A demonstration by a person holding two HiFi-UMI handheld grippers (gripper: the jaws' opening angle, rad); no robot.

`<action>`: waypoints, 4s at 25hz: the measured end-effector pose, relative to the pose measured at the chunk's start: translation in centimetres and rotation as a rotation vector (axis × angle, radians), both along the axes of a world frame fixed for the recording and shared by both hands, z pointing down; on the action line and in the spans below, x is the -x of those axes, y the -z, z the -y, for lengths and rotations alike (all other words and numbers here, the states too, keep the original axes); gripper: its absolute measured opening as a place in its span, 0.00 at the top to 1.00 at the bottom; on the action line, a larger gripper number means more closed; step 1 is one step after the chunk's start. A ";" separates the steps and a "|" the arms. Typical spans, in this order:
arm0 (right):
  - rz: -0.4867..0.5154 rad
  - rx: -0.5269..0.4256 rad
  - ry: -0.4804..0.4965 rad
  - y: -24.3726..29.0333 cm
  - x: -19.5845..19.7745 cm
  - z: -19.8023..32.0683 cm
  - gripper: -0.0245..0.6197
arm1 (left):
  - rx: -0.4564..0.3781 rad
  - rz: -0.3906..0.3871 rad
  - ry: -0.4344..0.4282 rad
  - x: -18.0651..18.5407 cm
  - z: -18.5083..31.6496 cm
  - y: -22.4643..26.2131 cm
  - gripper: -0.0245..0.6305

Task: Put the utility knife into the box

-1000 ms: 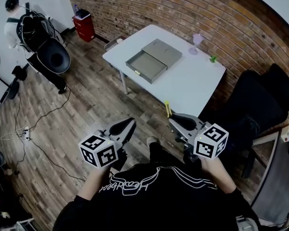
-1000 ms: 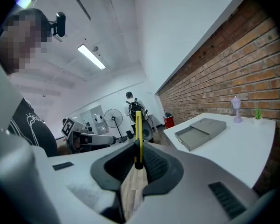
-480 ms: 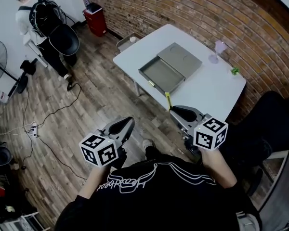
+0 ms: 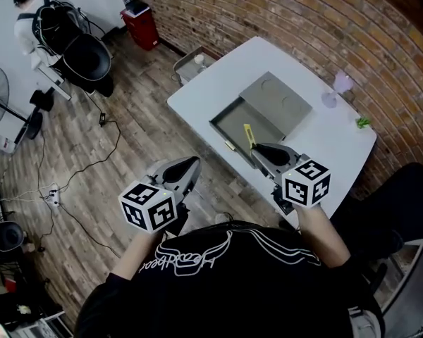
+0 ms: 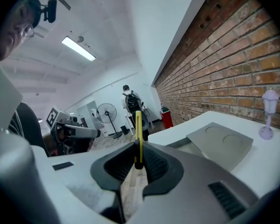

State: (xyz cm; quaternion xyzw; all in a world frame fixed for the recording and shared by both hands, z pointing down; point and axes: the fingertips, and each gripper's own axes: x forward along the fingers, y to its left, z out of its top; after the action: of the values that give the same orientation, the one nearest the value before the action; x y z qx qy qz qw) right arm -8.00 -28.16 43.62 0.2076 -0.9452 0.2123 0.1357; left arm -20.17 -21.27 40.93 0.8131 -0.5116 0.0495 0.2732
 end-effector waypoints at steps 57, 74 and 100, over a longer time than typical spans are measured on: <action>-0.598 0.083 -0.017 -16.9 2.3 11.9 0.60 | 0.080 -0.033 -0.246 5.0 14.3 -3.4 0.91; -0.007 0.006 -0.161 -1.4 -3.2 4.2 0.96 | 0.028 -0.078 -0.365 -4.5 10.2 -1.4 0.91; 0.102 -0.070 -0.207 1.7 -1.5 6.1 0.96 | -0.026 -0.061 -0.479 -5.3 13.2 -0.1 0.91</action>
State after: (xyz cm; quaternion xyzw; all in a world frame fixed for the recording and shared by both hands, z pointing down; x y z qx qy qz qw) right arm -6.52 -34.24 41.91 0.2975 -0.9313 0.2024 0.0574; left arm -14.87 -34.43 41.04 0.9159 -0.2960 0.0817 0.2586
